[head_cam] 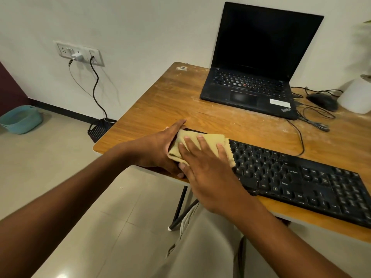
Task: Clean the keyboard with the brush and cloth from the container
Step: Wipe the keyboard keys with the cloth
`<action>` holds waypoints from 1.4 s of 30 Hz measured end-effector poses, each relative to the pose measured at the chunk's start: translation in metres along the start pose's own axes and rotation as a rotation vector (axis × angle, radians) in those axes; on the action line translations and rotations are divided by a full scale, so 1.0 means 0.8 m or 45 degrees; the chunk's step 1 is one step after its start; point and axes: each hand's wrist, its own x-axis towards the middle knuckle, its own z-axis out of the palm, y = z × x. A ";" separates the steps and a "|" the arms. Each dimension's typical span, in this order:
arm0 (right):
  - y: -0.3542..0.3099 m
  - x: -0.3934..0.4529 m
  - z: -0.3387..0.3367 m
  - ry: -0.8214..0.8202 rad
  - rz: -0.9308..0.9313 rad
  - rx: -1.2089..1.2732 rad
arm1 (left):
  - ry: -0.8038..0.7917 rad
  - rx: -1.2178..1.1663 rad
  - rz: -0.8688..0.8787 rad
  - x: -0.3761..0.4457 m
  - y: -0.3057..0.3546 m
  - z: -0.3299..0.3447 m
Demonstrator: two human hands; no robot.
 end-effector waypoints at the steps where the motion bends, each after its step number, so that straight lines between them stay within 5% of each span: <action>1: 0.003 -0.013 0.001 -0.001 -0.018 -0.023 | -0.004 -0.007 0.001 0.000 -0.001 0.000; 9: 0.019 -0.001 0.003 0.087 0.240 -0.067 | -0.011 -0.087 -0.037 0.000 0.002 0.000; 17: 0.013 -0.034 0.012 0.089 -0.068 -0.082 | -0.007 -0.042 -0.017 0.001 0.000 -0.001; 24: 0.023 -0.013 0.007 0.161 0.211 -0.089 | -0.026 -0.098 -0.021 0.001 0.001 0.000; 31: -0.005 -0.019 0.015 0.136 -0.035 -0.017 | -0.019 0.010 -0.015 0.001 -0.002 0.001; 42: 0.001 0.011 0.015 0.224 0.111 -0.002 | -0.010 -0.007 -0.028 -0.001 0.005 0.000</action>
